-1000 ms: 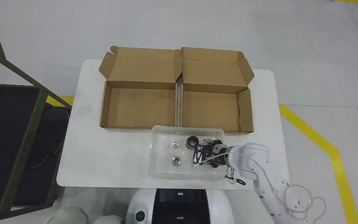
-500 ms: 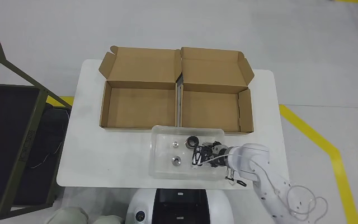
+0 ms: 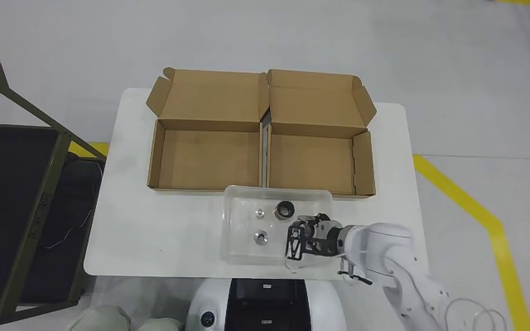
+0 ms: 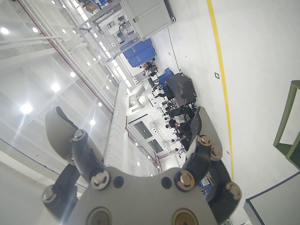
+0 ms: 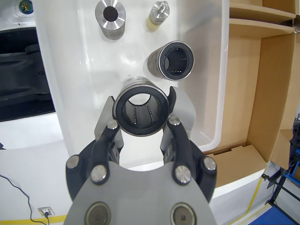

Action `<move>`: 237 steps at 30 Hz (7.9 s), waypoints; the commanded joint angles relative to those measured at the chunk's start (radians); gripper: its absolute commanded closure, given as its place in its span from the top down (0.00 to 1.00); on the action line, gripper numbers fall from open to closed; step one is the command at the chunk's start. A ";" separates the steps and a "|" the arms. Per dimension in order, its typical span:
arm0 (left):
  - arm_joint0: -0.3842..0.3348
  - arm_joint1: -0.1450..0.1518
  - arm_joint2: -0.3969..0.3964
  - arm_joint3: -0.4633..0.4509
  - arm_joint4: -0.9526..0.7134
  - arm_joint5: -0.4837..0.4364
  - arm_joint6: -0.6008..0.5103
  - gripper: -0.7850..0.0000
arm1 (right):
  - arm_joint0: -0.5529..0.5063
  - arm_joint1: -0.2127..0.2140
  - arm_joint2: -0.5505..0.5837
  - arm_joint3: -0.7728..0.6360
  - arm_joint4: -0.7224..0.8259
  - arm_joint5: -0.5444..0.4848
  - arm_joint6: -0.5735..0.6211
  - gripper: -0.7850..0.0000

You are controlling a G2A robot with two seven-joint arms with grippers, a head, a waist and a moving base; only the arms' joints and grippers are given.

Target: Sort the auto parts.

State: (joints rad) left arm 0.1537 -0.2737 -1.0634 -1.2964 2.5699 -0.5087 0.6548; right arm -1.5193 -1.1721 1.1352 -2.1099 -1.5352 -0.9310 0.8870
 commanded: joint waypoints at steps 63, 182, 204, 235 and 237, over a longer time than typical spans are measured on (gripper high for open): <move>0.000 0.000 0.000 0.000 0.000 0.000 0.000 1.00 | 0.121 0.032 0.191 -0.079 0.155 0.263 -1.004 0.00; 0.000 0.000 0.000 0.000 0.000 0.000 0.000 1.00 | 0.314 -0.049 -0.095 0.241 0.217 0.393 -0.340 0.90; 0.000 0.000 0.000 0.000 0.000 0.000 0.000 1.00 | 0.126 -0.004 -0.098 0.132 0.026 0.219 -0.459 0.85; 0.000 0.000 0.000 0.000 0.000 0.000 0.000 1.00 | 0.155 0.010 -0.109 0.323 -0.003 0.233 -0.482 0.82; 0.000 0.000 0.000 0.000 0.000 0.000 0.000 1.00 | 0.162 0.009 -0.112 0.339 0.002 0.237 -0.481 0.82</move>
State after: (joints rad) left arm 0.1537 -0.2737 -1.0634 -1.2964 2.5699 -0.5087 0.6548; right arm -1.3598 -1.1628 1.0245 -1.7777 -1.5356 -0.6961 0.4056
